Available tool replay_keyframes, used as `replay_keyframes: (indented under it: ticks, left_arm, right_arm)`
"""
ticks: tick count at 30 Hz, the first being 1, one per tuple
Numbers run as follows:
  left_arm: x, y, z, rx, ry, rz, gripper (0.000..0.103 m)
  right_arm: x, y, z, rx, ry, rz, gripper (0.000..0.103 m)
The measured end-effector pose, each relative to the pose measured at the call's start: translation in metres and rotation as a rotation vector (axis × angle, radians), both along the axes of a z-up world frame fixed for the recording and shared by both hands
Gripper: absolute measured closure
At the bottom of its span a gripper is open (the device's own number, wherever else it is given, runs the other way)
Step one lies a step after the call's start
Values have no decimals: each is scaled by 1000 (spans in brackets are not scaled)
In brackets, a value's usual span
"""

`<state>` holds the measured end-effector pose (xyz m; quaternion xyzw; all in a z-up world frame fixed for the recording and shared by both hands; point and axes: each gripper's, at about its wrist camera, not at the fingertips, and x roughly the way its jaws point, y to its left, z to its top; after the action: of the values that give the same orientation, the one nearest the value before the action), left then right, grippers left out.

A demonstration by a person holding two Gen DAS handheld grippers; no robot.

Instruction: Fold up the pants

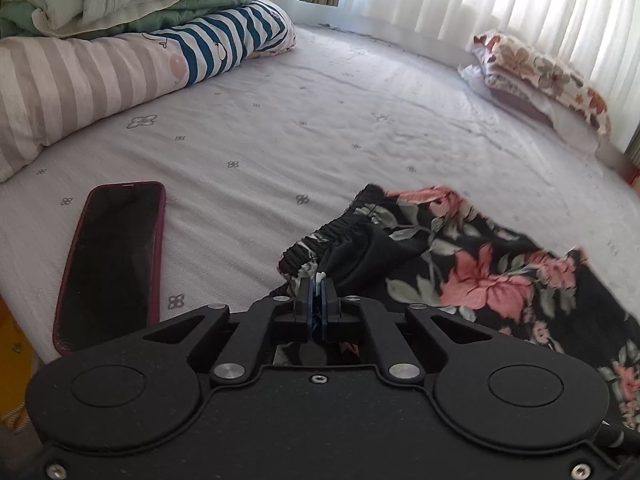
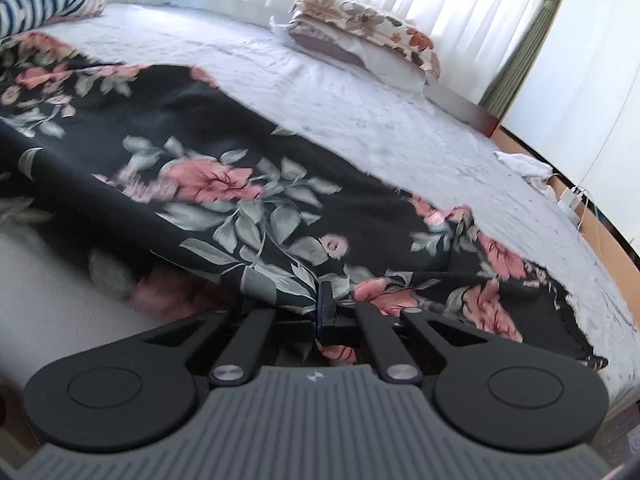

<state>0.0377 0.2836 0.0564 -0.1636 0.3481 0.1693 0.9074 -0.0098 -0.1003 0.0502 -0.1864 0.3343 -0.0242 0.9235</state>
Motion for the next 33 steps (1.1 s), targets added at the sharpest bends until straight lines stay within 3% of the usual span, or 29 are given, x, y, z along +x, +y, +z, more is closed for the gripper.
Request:
replay_keyframes:
  ticks: [4, 9, 10, 11, 12, 14, 17, 22, 28, 31, 33]
  left_arm:
    - [2, -3, -8, 16, 32, 10, 98]
    - [7, -6, -11, 59, 57, 15, 95]
    - [8, -7, -13, 63, 67, 15, 95]
    - [11, -7, -14, 69, 77, 16, 95]
    - [13, -8, -16, 75, 85, 16, 95]
    - [16, -10, -20, 82, 100, 15, 95]
    - [19, -14, -22, 106, 112, 13, 95]
    - [22, -21, -26, 137, 122, 18, 95]
    - [21, -17, -27, 101, 116, 37, 95]
    - [22, -16, -27, 93, 117, 44, 95]
    - [24, -17, -28, 115, 124, 41, 95]
  right_arm:
    - [-9, 4, -2, -27, -5, 17, 101]
    - [-10, -2, 5, 36, 15, 28, 99]
    - [-11, -6, 7, 53, 14, 34, 93]
    - [-11, -11, 9, 74, 11, 26, 72]
    - [-9, -18, 12, 108, 16, 16, 69]
    - [-9, -38, 20, 212, 28, 6, 51]
    - [-10, -74, 30, 364, 23, -39, 37]
    - [-12, -137, 40, 440, -57, -213, 28]
    - [-6, -235, 44, 507, -230, -580, 26]
    - [2, -287, 33, 586, -276, -744, 26]
    - [11, -311, 24, 586, -276, -820, 26]
